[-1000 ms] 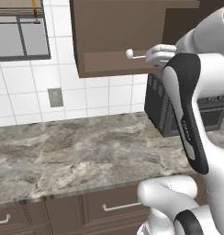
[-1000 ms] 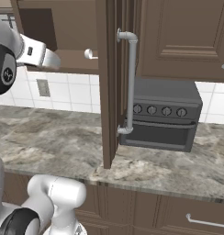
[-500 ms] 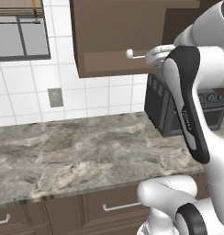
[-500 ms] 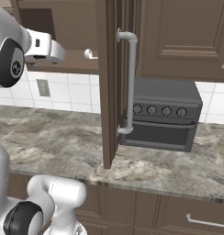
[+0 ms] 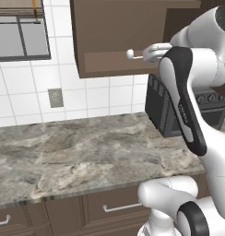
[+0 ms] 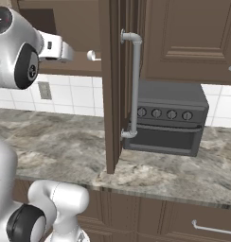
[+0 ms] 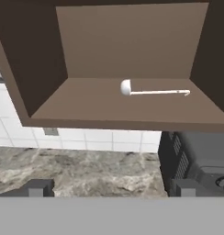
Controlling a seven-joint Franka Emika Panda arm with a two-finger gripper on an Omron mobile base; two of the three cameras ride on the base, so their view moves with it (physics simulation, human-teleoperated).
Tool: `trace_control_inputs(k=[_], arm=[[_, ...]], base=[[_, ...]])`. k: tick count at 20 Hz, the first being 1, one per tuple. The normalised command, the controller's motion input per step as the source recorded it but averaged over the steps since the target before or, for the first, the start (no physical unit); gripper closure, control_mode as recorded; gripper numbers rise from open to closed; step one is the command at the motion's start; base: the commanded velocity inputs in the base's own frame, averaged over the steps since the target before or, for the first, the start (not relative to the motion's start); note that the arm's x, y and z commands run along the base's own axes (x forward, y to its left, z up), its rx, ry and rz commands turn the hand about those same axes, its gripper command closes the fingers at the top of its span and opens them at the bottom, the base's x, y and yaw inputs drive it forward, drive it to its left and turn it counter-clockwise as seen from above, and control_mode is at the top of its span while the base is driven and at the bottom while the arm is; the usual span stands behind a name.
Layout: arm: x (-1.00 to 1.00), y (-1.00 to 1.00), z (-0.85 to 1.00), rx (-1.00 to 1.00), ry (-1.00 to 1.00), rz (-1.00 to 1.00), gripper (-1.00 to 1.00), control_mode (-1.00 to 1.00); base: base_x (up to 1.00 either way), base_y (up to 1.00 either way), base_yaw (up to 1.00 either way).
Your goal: Open the cabinet and move the ladle to the pot. Then close the cabinet.
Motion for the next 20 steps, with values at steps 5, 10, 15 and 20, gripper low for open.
trace_control_inputs(k=[5,10,15,20], arm=[[0.38,0.0,-0.01,0.02,0.0,-0.01,-1.0,-1.0],[0.37,0.0,0.0,0.02,0.0,0.0,-1.0,-1.0],[0.36,-0.01,-0.03,0.02,0.01,0.0,-1.0,-1.0],[0.41,0.0,-0.09,0.0,0.04,0.0,-1.0,-1.0]], base=[[0.0,0.0,0.0],[0.0,0.0,0.0],[0.0,0.0,0.0],[0.0,0.0,0.0]])
